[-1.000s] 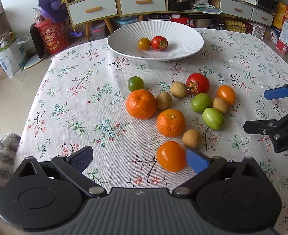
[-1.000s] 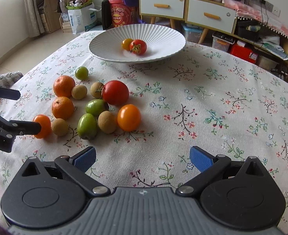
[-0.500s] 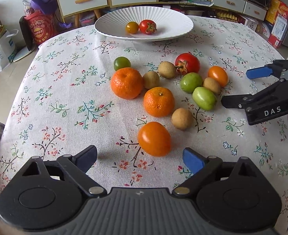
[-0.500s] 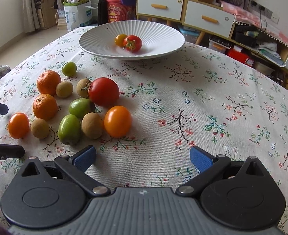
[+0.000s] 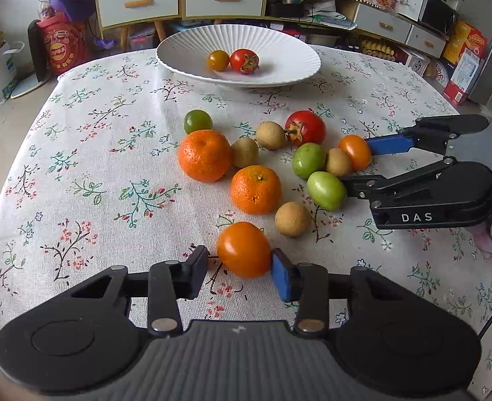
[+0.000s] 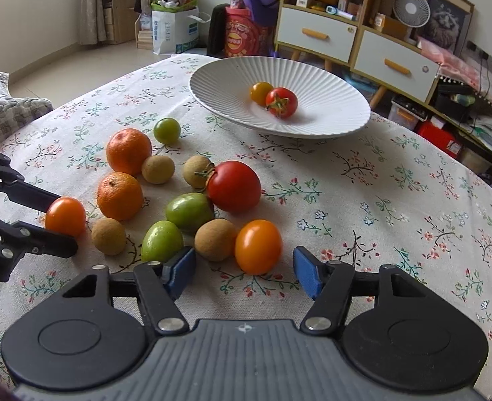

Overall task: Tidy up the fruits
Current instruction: 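Grasp the orange tomato with the left gripper while the right gripper grasps another orange tomato, then carry both orange tomatoes into the white bowl and open both grippers, then withdraw both tools from the bowl back over the remaining fruits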

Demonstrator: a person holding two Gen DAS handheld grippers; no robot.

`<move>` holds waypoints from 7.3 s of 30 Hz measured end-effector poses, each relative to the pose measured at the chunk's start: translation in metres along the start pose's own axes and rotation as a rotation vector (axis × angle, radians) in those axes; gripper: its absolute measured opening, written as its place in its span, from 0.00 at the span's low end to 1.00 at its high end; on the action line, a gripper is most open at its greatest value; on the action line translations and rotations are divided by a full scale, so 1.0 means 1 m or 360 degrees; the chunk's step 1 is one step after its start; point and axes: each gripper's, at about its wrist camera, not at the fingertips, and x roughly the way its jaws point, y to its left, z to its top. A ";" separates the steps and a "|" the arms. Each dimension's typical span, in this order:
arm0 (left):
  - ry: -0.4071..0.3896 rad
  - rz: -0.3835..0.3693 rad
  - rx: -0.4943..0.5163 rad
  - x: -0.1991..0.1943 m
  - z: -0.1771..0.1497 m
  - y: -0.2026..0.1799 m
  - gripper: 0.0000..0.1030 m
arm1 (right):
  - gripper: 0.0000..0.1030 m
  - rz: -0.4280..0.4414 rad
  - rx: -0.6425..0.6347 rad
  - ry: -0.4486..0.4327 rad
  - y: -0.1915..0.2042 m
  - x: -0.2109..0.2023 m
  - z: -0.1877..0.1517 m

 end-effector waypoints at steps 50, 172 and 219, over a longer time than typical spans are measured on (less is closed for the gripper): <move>-0.0100 -0.0028 0.0019 -0.014 0.013 0.001 0.15 | 0.18 0.0049 0.0103 -0.0076 -0.015 -0.014 0.016; -0.0322 0.0180 0.0043 -0.010 0.107 -0.017 0.94 | 0.82 -0.0067 0.0368 -0.0197 -0.067 -0.025 0.077; -0.0037 0.0181 0.0130 0.010 0.000 0.001 0.95 | 0.99 -0.0162 0.0293 0.0031 -0.022 -0.026 0.000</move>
